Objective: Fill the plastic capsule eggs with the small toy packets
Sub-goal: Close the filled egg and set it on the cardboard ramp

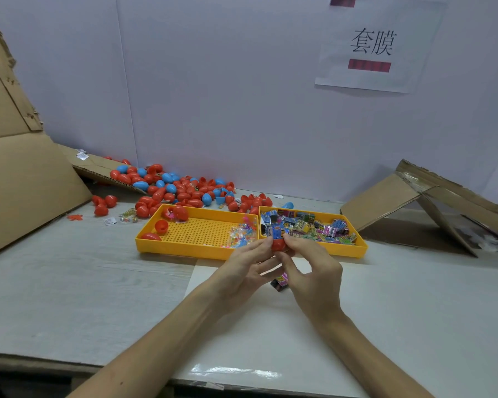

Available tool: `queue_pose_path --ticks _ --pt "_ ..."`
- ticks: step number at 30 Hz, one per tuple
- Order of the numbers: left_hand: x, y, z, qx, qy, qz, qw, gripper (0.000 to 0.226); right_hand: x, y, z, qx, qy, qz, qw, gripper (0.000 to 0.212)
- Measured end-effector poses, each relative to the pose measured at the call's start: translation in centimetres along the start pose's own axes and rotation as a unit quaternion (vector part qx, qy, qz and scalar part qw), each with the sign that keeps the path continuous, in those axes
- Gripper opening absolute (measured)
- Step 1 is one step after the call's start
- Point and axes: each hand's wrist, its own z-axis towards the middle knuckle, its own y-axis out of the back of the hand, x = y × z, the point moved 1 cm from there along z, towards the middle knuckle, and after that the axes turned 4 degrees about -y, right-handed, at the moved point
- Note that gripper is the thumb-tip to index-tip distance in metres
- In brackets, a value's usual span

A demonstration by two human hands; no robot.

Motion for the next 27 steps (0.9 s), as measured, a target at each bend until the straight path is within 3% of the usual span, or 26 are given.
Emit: queue_pose_path --ticks 14,27 --pt "-0.05 -0.13 -0.09 0.018 0.013 0.008 1.0 0.044 0.33 0.0 0.4 0.023 -0.047 0.045 0.998 0.039" --pt "0.02 -0.36 -0.17 0.032 -0.003 0.039 0.999 0.053 0.45 -0.07 0.39 0.017 -0.014 0.027 0.999 0.037"
